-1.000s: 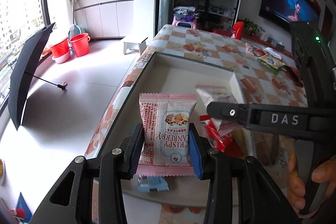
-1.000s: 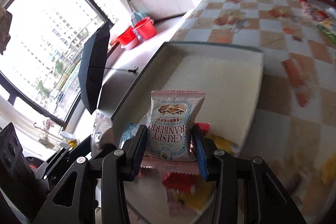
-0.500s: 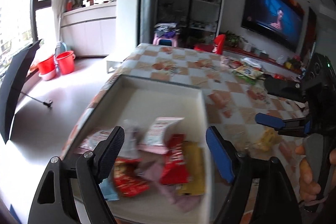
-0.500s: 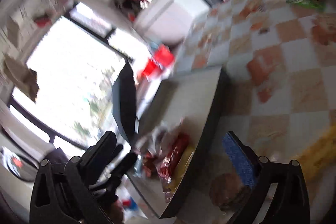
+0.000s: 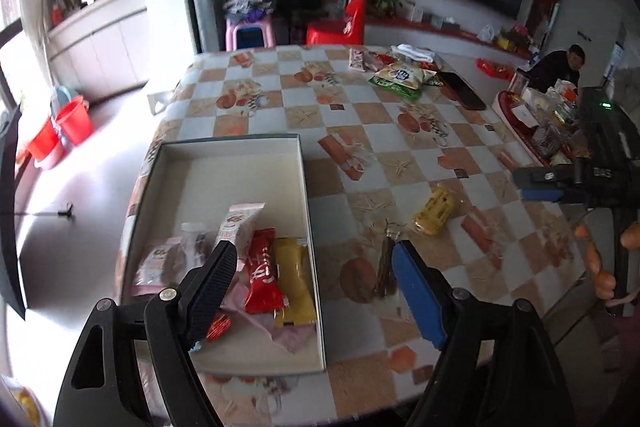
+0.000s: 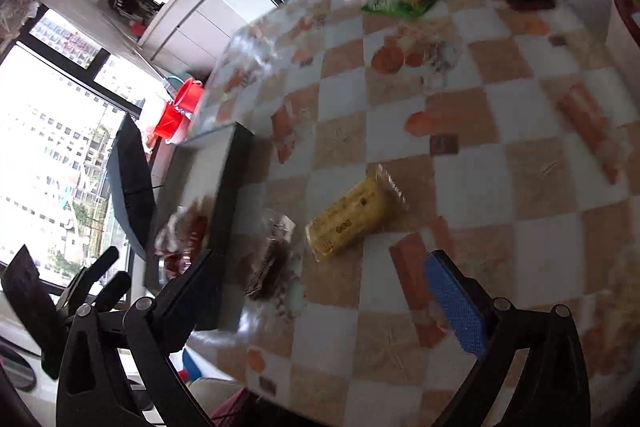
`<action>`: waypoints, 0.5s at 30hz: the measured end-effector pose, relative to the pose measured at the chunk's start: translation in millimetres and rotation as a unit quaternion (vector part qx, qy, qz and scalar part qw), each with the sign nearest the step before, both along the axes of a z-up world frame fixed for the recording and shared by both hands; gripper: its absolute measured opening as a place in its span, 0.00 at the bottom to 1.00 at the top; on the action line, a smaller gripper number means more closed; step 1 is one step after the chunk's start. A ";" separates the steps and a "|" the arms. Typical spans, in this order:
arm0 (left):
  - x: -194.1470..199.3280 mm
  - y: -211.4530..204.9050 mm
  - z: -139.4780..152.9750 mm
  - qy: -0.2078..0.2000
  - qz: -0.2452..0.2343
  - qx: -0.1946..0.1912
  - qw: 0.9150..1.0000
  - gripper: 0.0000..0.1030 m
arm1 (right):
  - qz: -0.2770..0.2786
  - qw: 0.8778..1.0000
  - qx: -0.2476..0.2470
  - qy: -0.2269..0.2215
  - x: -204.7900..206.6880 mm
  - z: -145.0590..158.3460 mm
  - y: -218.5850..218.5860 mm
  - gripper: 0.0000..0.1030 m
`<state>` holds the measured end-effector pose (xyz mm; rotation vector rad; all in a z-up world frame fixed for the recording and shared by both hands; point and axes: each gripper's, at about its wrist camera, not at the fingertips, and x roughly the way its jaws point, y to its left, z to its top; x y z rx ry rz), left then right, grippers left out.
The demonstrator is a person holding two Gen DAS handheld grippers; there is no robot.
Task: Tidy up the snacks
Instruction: 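Grasp the brown sausage stick with the left tool while the right tool grasps the yellow cake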
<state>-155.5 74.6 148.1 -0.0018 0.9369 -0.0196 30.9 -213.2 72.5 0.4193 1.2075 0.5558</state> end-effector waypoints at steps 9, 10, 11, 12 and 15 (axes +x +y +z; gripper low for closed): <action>-1.1 -0.7 67.5 -0.025 0.007 0.041 0.999 0.81 | -0.033 0.998 -0.020 -0.056 4.8 81.6 -37.6 0.99; -2.0 -0.7 71.5 -0.036 0.006 0.043 0.998 0.81 | -0.036 0.997 -0.019 -0.062 6.1 85.7 -39.9 0.99; -2.0 -0.7 72.6 -0.046 0.006 0.044 0.998 0.81 | -0.039 0.997 -0.017 -0.063 7.7 87.8 -41.1 0.99; -0.3 -0.8 70.2 -0.051 0.007 0.044 0.998 0.81 | -0.044 0.997 -0.014 -0.065 9.5 86.2 -42.6 0.99; 2.1 -6.2 46.8 -0.062 0.005 0.048 0.997 0.81 | -0.059 0.997 -0.024 -0.053 13.6 63.8 -44.5 0.99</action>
